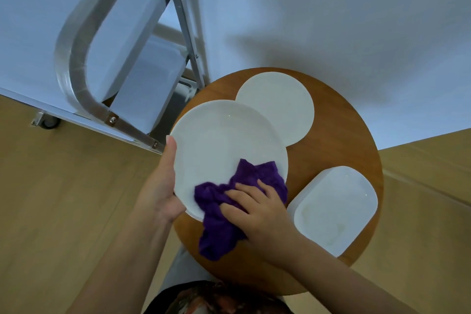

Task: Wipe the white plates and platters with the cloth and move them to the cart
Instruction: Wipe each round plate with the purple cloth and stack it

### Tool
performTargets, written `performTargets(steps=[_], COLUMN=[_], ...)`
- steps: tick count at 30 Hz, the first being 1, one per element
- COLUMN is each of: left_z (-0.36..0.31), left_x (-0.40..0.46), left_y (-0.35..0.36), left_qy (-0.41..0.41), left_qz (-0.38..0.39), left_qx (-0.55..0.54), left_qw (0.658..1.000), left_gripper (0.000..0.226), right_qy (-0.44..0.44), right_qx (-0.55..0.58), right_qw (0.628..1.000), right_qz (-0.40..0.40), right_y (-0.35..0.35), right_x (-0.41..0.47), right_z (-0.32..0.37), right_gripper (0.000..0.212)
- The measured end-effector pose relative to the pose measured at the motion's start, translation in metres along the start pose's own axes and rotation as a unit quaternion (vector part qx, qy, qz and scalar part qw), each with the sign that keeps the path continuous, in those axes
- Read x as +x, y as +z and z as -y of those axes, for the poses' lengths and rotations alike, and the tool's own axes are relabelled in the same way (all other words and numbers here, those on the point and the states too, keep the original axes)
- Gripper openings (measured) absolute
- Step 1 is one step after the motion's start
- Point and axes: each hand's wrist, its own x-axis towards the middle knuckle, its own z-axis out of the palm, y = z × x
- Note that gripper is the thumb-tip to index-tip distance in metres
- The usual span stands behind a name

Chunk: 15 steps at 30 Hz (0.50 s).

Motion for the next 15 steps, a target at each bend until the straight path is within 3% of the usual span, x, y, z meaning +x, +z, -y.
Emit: performTargets(steps=[6,8,9,10,12,13,15], left_z=[-0.013,-0.021,-0.024,-0.027,-0.026,-0.023,-0.013], left_x=[-0.004,-0.006,-0.006,-0.006,-0.005,-0.003,0.005], left_y=[-0.001,0.001,0.002,0.004,0.01,0.013,0.012], left_qy=[0.049,0.047,0.042,0.041,0.061,0.078,0.106], left_qz=[-0.01,-0.002,0.007,0.007,-0.028,-0.06,-0.137], left_qx=[0.102,0.124,0.129,0.141,0.185,0.217,0.278], left_qw=[0.994,0.991,0.991,0.989,0.98,0.971,0.945], left_gripper=[0.051,0.061,0.071,0.078,0.075,0.07,0.071], right_qy=[-0.02,0.008,0.059,0.134,0.281,0.335,0.346], right_qx=[0.004,0.088,0.186,0.308,0.525,0.575,0.685], right_qw=[0.996,0.991,0.975,0.936,0.795,0.735,0.619], right_qz=[-0.082,-0.101,-0.106,-0.104,-0.116,-0.132,-0.166], right_y=[-0.016,-0.024,-0.033,-0.044,-0.058,-0.061,-0.064], right_x=[-0.006,-0.002,0.002,0.008,0.016,0.018,0.018], right_z=[-0.005,0.0,0.005,0.009,0.011,0.007,0.0], right_gripper=[0.026,0.025,0.025,0.026,0.041,0.048,0.05])
